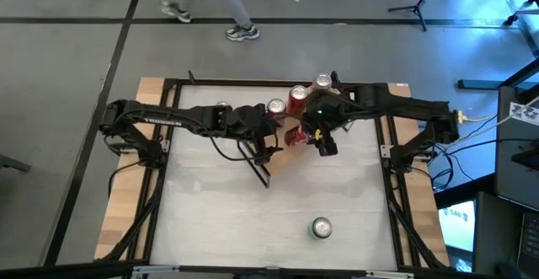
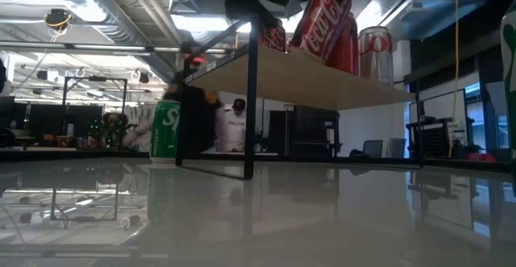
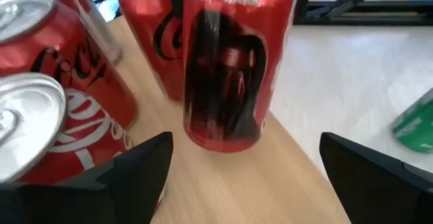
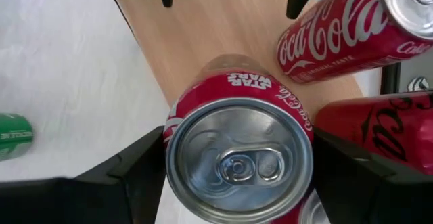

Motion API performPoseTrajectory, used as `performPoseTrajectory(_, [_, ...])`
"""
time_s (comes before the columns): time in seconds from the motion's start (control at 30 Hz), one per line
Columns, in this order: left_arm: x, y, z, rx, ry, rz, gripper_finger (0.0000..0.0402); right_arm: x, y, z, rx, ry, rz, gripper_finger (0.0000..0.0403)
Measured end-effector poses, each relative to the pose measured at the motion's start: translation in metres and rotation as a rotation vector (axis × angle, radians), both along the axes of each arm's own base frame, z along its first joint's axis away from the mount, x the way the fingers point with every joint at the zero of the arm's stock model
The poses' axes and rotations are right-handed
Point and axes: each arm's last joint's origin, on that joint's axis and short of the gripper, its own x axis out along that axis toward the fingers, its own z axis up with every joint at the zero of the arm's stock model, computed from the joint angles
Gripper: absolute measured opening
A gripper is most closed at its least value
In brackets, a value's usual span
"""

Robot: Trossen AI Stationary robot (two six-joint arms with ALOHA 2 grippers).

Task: Place canned beverage on shelf
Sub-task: Put the red and white soda can on the shelf aligned with the other red and white soda can

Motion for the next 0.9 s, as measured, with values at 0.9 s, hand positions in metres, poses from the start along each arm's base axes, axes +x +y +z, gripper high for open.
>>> performPoseTrajectory(0.9, [0.015, -0.008, -0.027, -0.060, 0.074, 0.028, 0.0275, 0.012, 0.001, -0.007, 0.042, -0.007, 0.020, 0.0296])
